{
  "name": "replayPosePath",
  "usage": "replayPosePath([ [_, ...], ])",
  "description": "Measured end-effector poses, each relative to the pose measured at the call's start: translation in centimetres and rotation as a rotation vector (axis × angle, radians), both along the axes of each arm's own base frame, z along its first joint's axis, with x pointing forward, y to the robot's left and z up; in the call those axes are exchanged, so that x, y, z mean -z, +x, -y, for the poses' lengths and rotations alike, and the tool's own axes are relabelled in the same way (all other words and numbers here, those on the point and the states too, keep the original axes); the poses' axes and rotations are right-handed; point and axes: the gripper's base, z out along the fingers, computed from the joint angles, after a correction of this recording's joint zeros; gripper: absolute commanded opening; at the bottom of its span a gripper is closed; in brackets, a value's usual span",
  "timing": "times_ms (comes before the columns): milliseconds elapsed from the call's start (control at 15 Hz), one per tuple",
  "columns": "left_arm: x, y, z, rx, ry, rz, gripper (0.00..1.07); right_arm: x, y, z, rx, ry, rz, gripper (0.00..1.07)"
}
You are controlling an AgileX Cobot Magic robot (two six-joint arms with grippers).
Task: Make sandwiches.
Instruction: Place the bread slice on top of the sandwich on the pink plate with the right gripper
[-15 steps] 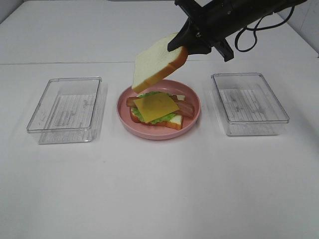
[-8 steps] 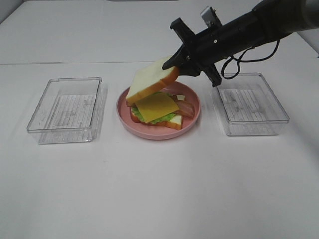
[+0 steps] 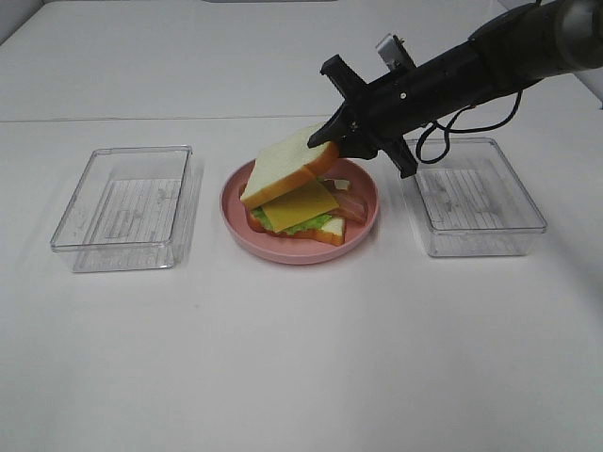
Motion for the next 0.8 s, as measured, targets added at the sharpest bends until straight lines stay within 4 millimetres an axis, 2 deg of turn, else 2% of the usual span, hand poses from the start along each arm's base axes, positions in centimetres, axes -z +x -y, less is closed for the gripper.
replayPosePath([
  [133, 0.0, 0.0, 0.0, 0.0, 0.0, 0.0, 0.77, 0.0, 0.0, 0.0, -0.003, -0.002, 0.0, 0.52],
  [200, 0.0, 0.0, 0.0, 0.0, 0.0, 0.0, 0.77, 0.0, -0.1, 0.0, -0.008, 0.0, -0.003, 0.6],
  [267, 0.0, 0.0, 0.0, 0.0, 0.0, 0.0, 0.77, 0.0, -0.1, 0.0, -0.016, -0.002, -0.005, 0.64],
  [400, 0.0, 0.0, 0.0, 0.0, 0.0, 0.0, 0.77, 0.2, -0.4, 0.1, -0.051, -0.027, -0.007, 0.69],
  [600, 0.0, 0.0, 0.0, 0.0, 0.0, 0.0, 0.77, 0.3, -0.8, 0.5, -0.115, -0.107, -0.001, 0.7],
  [800, 0.0, 0.0, 0.0, 0.0, 0.0, 0.0, 0.77, -0.9, -1.6, 1.7, -0.154, -0.273, -0.013, 0.7],
])
